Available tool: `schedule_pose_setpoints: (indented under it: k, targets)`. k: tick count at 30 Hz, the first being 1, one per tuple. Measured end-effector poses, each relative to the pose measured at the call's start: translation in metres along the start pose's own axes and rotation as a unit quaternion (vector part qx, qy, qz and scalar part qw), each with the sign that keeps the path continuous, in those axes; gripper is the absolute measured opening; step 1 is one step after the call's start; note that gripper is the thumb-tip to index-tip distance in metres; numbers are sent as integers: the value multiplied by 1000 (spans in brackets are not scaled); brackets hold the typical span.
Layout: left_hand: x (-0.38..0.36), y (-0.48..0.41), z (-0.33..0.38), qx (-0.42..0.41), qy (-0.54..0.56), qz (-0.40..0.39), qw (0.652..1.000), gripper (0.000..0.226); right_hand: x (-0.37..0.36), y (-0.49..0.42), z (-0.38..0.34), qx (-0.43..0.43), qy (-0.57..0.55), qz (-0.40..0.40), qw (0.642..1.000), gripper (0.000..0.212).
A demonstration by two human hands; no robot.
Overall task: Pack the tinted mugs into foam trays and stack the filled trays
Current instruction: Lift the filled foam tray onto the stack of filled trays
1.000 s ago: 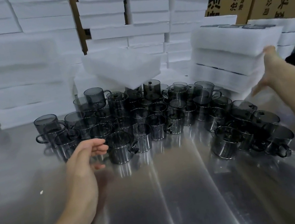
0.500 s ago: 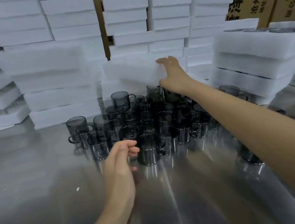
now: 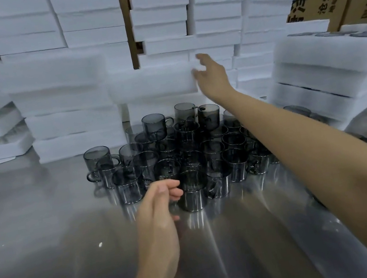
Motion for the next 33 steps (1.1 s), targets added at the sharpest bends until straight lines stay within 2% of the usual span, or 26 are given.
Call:
schedule_pose_setpoints:
  k: [2,3,7,9,11,15,21,24,28,33]
  targets:
    - [0,1,1,-5,-5,-1,1000,33,20,-13,25,-42,33,54,997,39]
    - [0,1,2,-7,-9,-2,1000,33,26,-16,41,-58,73,52,994,40]
    - [1,2,3,-12,-21,-6,1000,33,17,-9,98,-72,224,-86,968,39]
    - [1,2,3,-11,-23,-8,1000,33,3,-2,112,-71,265,-173,946,43]
    - [1,2,2,-10,-27,-9,1000,33,-10,3,123,-70,304,-245,918,35]
    - [1,2,2,-14,-36,-9,999,33,-22,4,137,-53,372,-292,880,34]
    - [1,3,3,-9,-35,-8,999,33,-27,-1,136,-10,433,-288,854,30]
    - [1,3,3,-10,-36,-10,999,33,-26,-1,134,7,450,-263,854,10]
    - [1,3,5,-10,-35,-8,999,33,-17,-13,123,7,428,-195,882,7]
    - [1,4,4,-6,-36,-9,999,33,-7,-21,126,-43,370,-159,914,18]
Point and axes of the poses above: each hand's wrist, its own y-axis away from the middle knuckle, its own x-axis out of the back of the hand, z = x × y, the point moved 10 cm from there along -y, towards the middle knuckle, and after that the axes turned 15 degrees about z, right-handed, at the moved point
